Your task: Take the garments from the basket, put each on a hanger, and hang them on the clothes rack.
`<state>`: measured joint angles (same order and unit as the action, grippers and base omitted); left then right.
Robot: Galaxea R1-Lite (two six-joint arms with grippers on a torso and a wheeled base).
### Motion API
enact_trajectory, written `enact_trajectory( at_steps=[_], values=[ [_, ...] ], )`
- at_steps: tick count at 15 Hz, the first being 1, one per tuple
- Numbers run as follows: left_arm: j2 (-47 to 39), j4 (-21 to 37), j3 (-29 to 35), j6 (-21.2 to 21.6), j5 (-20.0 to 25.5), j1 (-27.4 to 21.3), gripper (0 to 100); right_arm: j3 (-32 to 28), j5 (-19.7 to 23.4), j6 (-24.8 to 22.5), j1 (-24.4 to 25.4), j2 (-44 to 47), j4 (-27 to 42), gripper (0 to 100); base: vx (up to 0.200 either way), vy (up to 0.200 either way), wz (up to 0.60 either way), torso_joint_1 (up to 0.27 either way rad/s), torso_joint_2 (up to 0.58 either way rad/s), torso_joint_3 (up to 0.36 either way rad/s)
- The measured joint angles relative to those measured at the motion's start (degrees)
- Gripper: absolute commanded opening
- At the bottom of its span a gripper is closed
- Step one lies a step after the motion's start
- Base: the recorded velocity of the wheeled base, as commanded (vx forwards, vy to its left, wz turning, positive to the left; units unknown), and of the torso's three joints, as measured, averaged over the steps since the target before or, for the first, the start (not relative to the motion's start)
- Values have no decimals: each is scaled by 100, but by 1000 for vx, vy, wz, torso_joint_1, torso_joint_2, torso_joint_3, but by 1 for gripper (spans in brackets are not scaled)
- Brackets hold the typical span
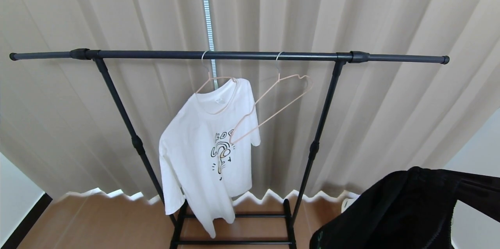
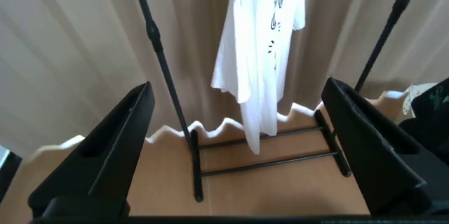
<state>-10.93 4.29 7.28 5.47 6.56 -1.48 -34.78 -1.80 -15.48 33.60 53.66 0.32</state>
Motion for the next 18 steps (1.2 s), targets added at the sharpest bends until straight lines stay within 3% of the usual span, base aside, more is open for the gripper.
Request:
enact_trajectory(
  at_steps=[2, 5, 7, 10, 16, 18],
  values=[
    [-1218, -16, 597, -702, 55, -433, 100, -538, -254, 675, 232, 571, -18, 0, 0, 0, 0, 0, 0, 0],
    [-3329, -73, 1551, -1959, -156, -1881, 100, -1495, -695, 2541, 457, 1547, -78, 0, 0, 0, 0, 0, 0, 0],
    [-4791, -443, 1890, -2465, -319, -2620, 100, -1797, -1182, 2925, 527, 2100, -388, 0, 0, 0, 0, 0, 0, 0],
    [-6321, -1531, 1843, -2975, -356, -3388, 100, -1993, -1618, 3291, 606, 2638, -731, 0, 0, 0, 0, 0, 0, 0],
    [-7103, -1636, 1804, -3046, -172, -3953, 100, -2614, -2728, 4189, 1318, 3541, -753, 0, 0, 0, 0, 0, 0, 0],
    [-7272, -2087, 1846, -3352, -172, -4061, 100, -2784, -2882, 4403, 1460, 3718, -753, 0, 0, 0, 0, 0, 0, 0]
  ],
)
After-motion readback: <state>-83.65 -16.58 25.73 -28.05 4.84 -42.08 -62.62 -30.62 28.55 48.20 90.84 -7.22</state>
